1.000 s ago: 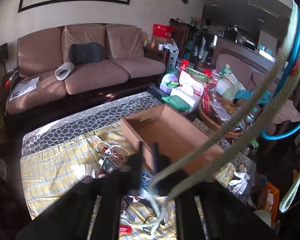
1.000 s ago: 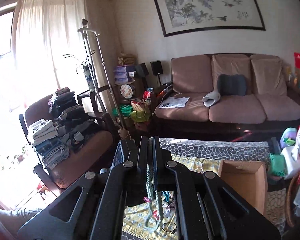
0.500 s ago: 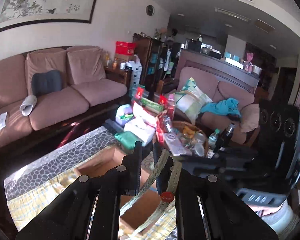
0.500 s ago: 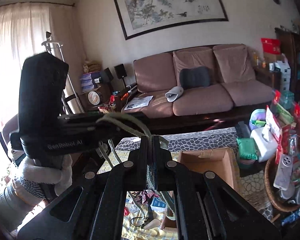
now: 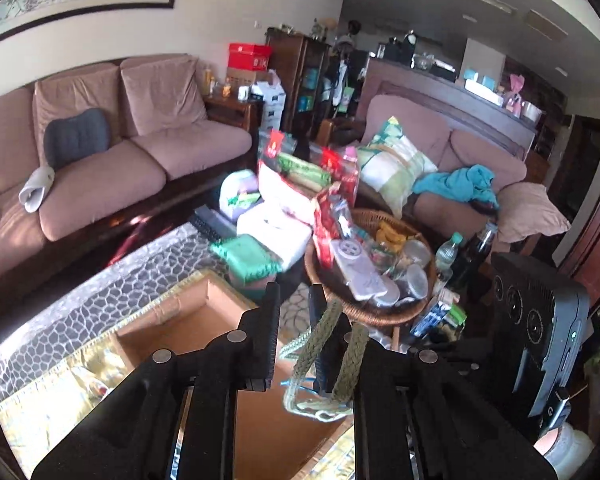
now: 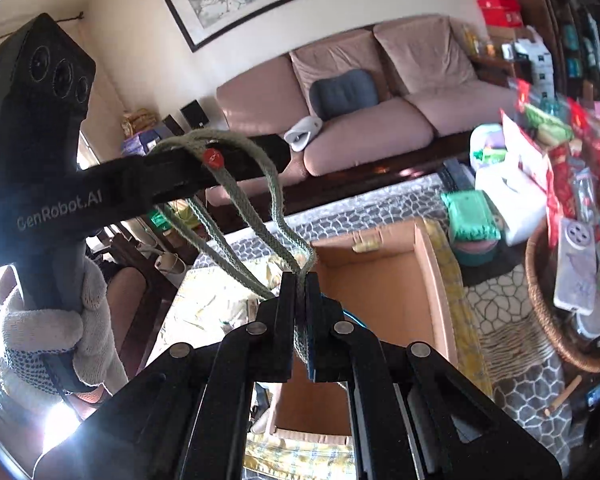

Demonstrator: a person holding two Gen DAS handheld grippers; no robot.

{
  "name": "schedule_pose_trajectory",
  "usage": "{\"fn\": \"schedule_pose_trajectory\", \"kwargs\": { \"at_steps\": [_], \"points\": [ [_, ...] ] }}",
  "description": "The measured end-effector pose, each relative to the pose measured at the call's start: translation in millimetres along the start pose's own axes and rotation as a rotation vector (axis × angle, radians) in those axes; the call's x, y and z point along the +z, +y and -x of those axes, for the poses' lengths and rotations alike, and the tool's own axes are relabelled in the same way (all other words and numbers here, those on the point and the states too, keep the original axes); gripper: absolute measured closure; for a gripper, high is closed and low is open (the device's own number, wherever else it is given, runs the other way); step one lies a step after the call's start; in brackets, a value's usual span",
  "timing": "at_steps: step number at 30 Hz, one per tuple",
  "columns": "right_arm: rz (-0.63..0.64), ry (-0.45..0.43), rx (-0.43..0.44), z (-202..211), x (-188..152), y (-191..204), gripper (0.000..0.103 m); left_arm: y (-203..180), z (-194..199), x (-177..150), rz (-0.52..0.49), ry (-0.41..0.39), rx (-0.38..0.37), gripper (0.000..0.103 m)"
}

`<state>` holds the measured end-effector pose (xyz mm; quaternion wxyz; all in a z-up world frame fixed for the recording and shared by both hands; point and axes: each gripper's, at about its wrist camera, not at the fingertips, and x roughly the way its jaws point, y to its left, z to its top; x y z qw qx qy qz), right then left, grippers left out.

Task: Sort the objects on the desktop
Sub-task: 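Carry the green rope over the cardboard box and release it inside, then move the left gripper back to the pile toward the clear perfume bottle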

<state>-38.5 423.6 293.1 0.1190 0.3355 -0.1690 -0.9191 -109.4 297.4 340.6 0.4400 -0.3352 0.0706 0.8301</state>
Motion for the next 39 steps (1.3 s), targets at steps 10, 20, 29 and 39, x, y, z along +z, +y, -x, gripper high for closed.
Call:
{"fn": "schedule_pose_trajectory", "kwargs": {
  "at_steps": [10,20,29,39],
  "points": [
    [-0.081,0.214,-0.116,-77.7,-85.2,-61.4,0.099,26.7,-107.5,-117.5,0.115,0.274,0.002,0.080],
    [-0.107,0.316,-0.221,-105.4,-113.0,-90.5,0.076,28.1,-131.8,-172.1,0.195,0.380,-0.018,0.041],
    [-0.077,0.226,-0.222,-68.5,-94.3,-75.4,0.037,49.5,-94.2,-161.8,0.295,0.299,-0.030,0.000],
    [-0.012,0.194,-0.164,-51.6,-88.7,-26.5,0.036,72.6,-15.9,-166.1,0.301,0.154,-0.009,0.000]
  ]
}}
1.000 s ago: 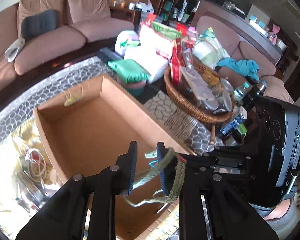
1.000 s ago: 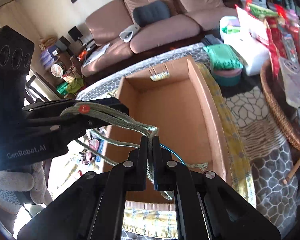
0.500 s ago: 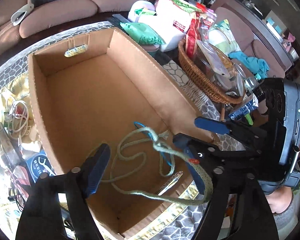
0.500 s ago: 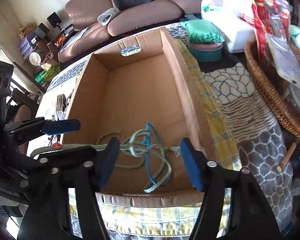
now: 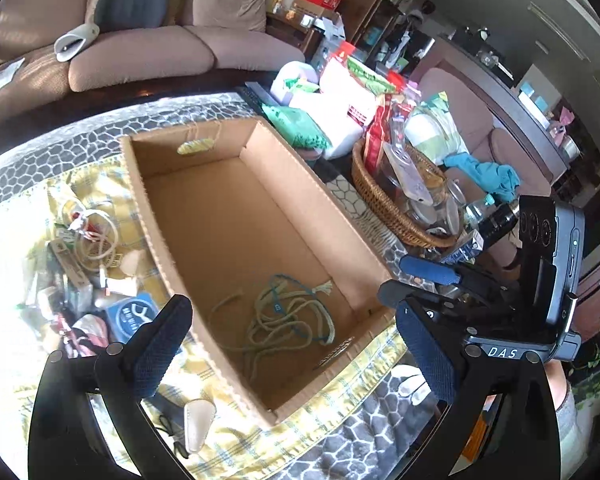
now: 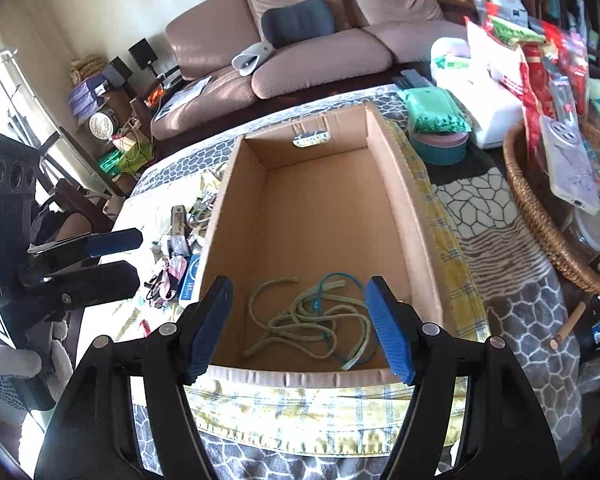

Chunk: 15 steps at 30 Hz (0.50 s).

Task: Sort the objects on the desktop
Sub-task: 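Move the left gripper back to the pile toward the clear perfume bottle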

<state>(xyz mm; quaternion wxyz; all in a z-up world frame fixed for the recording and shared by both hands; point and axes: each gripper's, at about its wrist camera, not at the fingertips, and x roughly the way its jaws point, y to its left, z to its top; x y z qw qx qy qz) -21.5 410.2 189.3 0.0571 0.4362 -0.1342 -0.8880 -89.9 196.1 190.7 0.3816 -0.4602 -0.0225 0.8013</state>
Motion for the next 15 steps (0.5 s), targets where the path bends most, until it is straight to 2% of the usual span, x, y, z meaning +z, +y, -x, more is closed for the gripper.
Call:
{"fn": "schedule_pose_trajectory", "kwargs": {
  "at_steps": [5,10,15],
  "points": [
    [0.060,-0.019,0.048,2.8,-5.3,41.4,0.035,44.7,45.5,-29.4,0.032,-0.057,0.075,0.000],
    [0.131,-0.017,0.095,-5.5,-19.5,90.8,0.035,98.1,68.8,-75.1,0.066,-0.040,0.171,0.000],
    [0.189,0.008,0.153,-25.4,-44.3,139.5,0.035,142.1,86.2,-121.6,0.123,-0.046,0.202,0.000]
  ]
}}
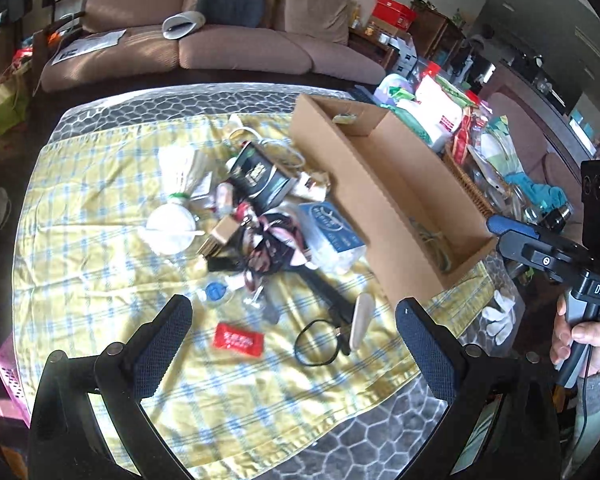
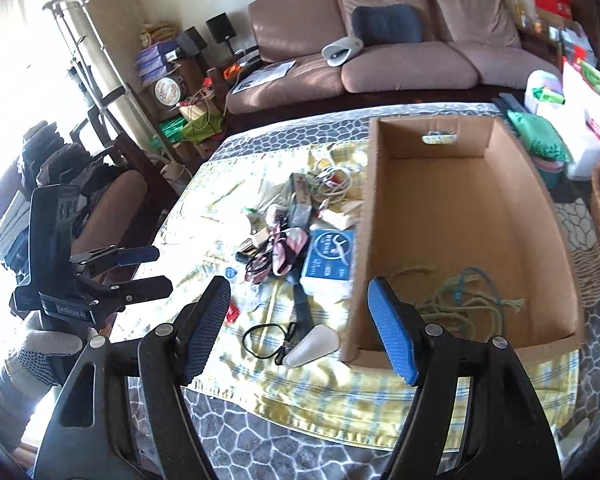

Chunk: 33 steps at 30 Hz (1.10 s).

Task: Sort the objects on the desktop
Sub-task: 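Move the left gripper back to the pile toward the clear perfume bottle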

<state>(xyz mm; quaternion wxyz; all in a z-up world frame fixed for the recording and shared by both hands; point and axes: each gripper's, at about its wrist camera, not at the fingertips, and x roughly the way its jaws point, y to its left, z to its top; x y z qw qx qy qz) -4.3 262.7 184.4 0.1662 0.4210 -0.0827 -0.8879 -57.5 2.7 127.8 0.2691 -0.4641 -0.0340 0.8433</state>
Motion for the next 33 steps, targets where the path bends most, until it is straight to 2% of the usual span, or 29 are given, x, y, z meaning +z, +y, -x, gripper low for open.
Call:
{"fn": "schedule_pose_trajectory", "kwargs": {
  "at_steps": [4,7,13,17,22,24,28,30,31,33],
  "points": [
    [0.047,0.034,0.022,-29.2,-15.9,35.4,0.035,29.7,-3.2,-27.1,0.033,0.015,0.030,0.000],
    [0.058,0.048,0.035,-50.0,-28.7,51.9,0.035,45.4,-4.8,-39.5,0.020,-0.001,0.093,0.000],
    [0.023,0.087,0.040,-93.5,-49.8,56.1,0.036,59.6,-22.9,-43.5,-0.024,-0.028,0.115,0.000],
    [-0.019,0.092,0.038,-108.6,-60.0,48.1,0.037,47.9,-54.6,-32.8,-0.118,-0.016,0.101,0.000],
    [0.036,0.103,0.001,-113.3,-66.0,49.4,0.037,24.1,-95.7,-25.1,-0.357,0.038,0.136,0.000],
    [0.039,0.113,0.004,-112.8,-69.8,48.2,0.037,24.3,-105.6,-21.1,-0.400,0.055,0.136,0.003],
    [0.027,0.123,0.028,-114.8,-75.1,45.6,0.037,34.4,-112.8,-12.6,-0.429,0.071,0.083,0.007],
    [0.021,0.127,0.035,-117.0,-76.0,44.6,0.037,37.7,-117.6,-12.7,-0.457,0.097,0.060,0.014],
    [0.019,0.128,0.038,-118.7,-75.8,44.8,0.037,38.5,-121.8,-14.6,-0.471,0.118,0.052,0.026],
    [0.015,0.136,0.040,-123.7,-74.9,45.7,0.037,37.8,-123.5,-17.4,-0.486,0.120,0.032,0.029]
  ]
}}
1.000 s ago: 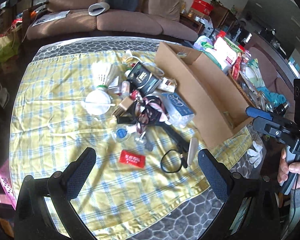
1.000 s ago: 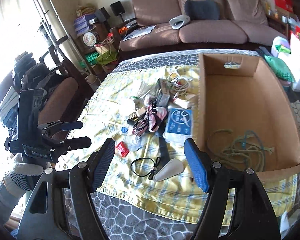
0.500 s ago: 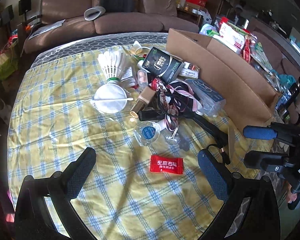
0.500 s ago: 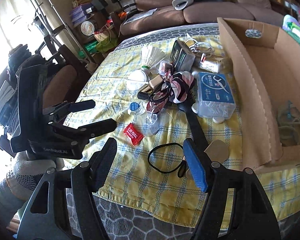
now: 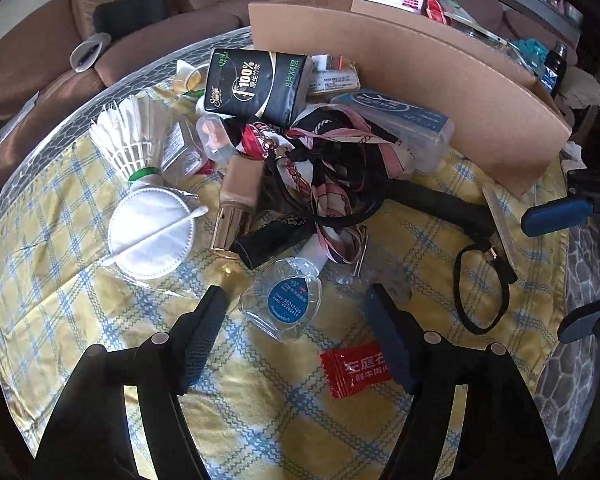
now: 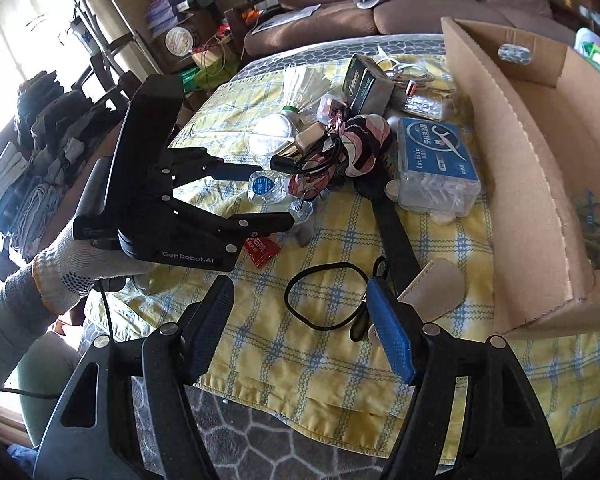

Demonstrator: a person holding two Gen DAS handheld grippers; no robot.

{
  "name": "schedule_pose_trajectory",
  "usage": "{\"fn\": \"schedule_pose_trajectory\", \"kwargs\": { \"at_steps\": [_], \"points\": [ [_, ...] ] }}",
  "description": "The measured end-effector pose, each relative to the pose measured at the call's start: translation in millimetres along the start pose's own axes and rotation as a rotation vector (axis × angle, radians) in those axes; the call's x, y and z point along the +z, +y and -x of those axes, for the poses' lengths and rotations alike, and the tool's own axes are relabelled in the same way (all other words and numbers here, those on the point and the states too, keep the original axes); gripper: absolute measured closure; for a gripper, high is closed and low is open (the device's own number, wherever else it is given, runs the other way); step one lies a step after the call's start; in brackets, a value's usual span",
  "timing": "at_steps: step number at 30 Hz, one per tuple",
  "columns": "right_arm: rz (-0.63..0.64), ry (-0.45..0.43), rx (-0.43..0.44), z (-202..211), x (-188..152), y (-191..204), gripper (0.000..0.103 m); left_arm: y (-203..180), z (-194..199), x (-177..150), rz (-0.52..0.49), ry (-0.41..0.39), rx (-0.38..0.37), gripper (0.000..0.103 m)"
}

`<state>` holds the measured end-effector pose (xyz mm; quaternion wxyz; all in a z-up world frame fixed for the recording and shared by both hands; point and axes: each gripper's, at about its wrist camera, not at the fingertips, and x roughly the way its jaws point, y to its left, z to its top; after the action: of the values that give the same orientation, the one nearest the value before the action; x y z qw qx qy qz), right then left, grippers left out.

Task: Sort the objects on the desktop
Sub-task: 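Move the left gripper back to the pile toward the clear perfume bottle, then grasp the clear perfume bottle with the left gripper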

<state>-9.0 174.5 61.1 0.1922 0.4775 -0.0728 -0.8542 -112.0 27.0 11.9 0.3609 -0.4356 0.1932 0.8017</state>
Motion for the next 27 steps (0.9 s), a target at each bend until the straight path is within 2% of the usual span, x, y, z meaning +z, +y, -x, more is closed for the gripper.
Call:
{"fn": "schedule_pose_trajectory", "kwargs": {
  "at_steps": [1,3,5,10,14,17,19,21,23,25,27],
  "points": [
    [0.000,0.005,-0.001,-2.3,0.9,0.3,0.037,0.0,0.5,0.6,0.006,-0.002,-0.003,0.033],
    [0.005,0.007,-0.003,-5.7,1.3,2.1,0.037,0.3,2.4,2.6,0.026,-0.014,-0.015,0.048],
    [0.008,0.008,-0.007,-7.9,2.9,2.9,0.037,0.0,5.7,3.6,0.042,-0.027,-0.022,0.069],
    [-0.003,-0.011,-0.001,-6.0,7.0,4.3,0.037,9.1,21.4,-6.6,0.121,-0.053,-0.063,0.071],
    [-0.007,-0.030,0.008,-8.9,15.9,5.8,0.038,21.4,47.4,-25.6,0.232,-0.082,-0.094,0.085],
    [0.003,-0.032,-0.009,-24.2,28.2,8.8,0.043,29.2,72.9,-39.6,0.311,-0.130,-0.113,0.085],
    [0.011,-0.020,-0.039,-39.7,36.0,9.7,0.045,30.0,81.8,-46.3,0.339,-0.136,-0.101,0.084],
    [0.009,-0.001,-0.058,-54.9,41.8,8.6,0.046,30.6,83.0,-51.9,0.357,-0.139,-0.077,0.076],
    [0.000,0.018,-0.081,-65.6,46.7,7.9,0.046,33.8,79.6,-55.2,0.374,-0.154,-0.074,0.047],
    [-0.020,0.026,-0.112,-70.0,48.6,7.0,0.046,35.0,73.0,-51.9,0.366,-0.156,-0.062,0.041],
    [-0.065,0.015,-0.073,-67.4,46.5,3.7,0.046,28.8,63.1,-44.0,0.307,-0.138,-0.047,0.041]
  ]
}}
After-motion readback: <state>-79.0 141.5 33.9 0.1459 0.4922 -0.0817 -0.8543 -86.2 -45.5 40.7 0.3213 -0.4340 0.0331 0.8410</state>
